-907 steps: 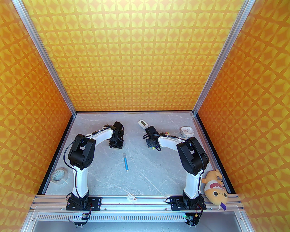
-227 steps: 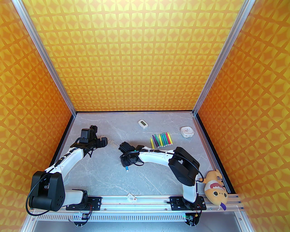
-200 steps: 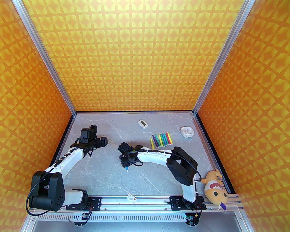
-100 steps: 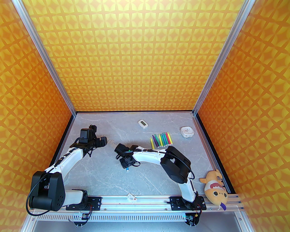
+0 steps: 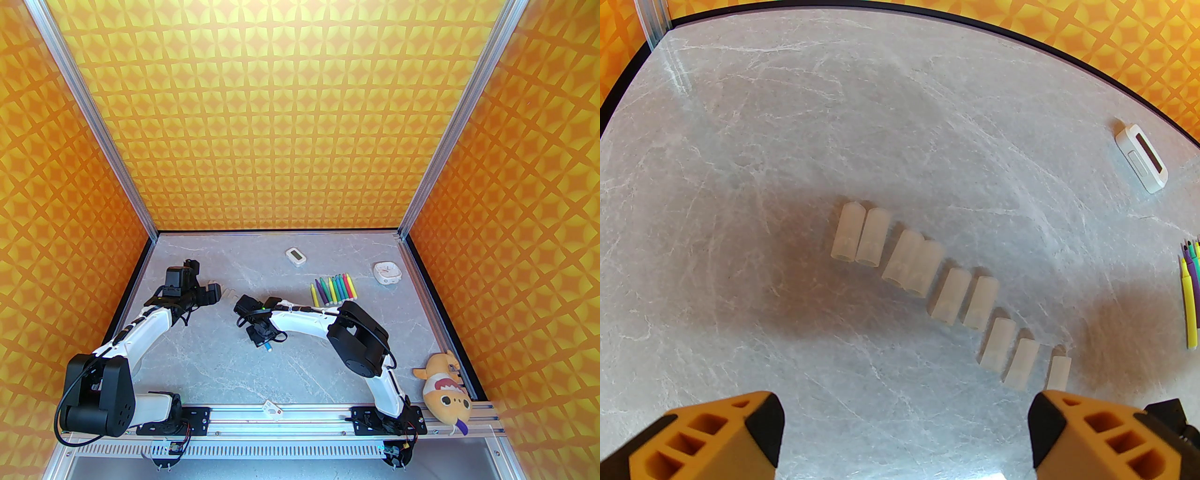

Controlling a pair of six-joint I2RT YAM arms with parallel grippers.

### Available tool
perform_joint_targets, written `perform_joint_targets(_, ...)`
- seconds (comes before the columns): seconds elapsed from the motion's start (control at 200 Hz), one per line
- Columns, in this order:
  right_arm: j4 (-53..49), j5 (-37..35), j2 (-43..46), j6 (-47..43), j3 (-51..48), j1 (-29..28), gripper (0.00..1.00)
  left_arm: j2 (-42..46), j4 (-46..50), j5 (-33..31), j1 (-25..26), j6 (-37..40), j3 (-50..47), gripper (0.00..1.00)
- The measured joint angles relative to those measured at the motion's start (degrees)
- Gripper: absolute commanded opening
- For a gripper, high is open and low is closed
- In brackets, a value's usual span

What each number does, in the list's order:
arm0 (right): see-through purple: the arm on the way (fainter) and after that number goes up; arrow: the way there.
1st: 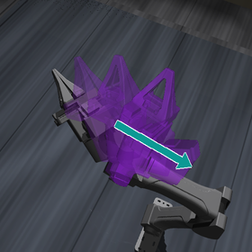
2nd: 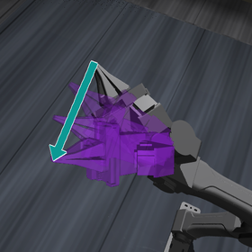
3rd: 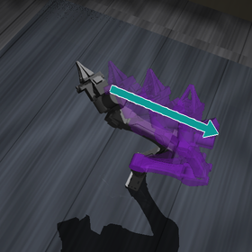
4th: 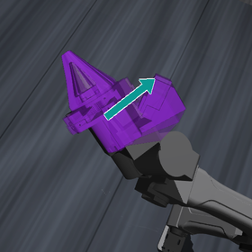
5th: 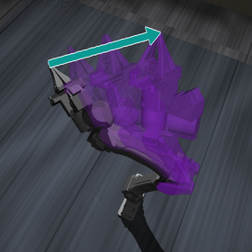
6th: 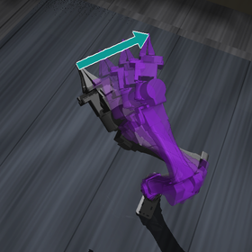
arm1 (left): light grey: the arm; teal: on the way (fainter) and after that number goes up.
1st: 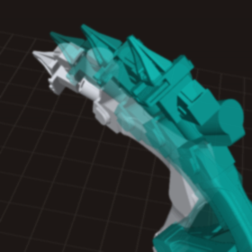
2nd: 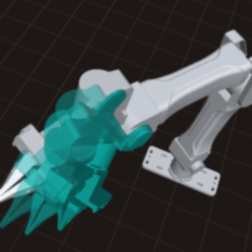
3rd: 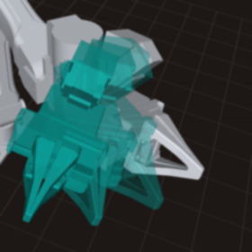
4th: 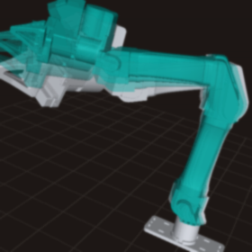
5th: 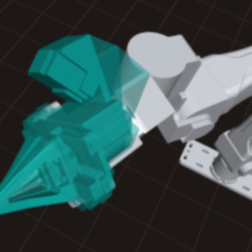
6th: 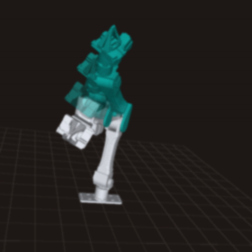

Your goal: Open the pen caps

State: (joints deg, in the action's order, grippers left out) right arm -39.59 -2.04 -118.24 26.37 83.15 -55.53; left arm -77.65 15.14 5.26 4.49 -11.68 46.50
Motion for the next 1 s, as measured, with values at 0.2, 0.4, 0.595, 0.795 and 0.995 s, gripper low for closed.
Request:
perform_joint_targets(0.2,6.73,2.80,3.54,-0.48,-5.88,2.89,0.06,0.00,0.00,0.20,0.00,0.17,0.00,0.90)
perform_joint_targets(0.4,9.92,2.71,6.78,-1.73,-10.19,7.13,0.01,-0.02,-0.02,3.06,0.00,0.17,0.00,0.89)
perform_joint_targets(0.595,15.08,4.98,11.56,-3.26,-14.97,10.71,0.00,-1.55,-0.85,10.03,0.46,0.17,0.00,0.86)
perform_joint_targets(0.795,23.74,11.08,15.82,-3.58,-20.79,14.23,0.00,-5.75,-0.92,17.81,5.09,1.22,3.50,0.82)
perform_joint_targets(0.995,29.46,15.47,20.11,-4.57,-25.40,15.69,0.00,-10.19,-2.25,23.85,10.67,1.27,7.85,0.77)
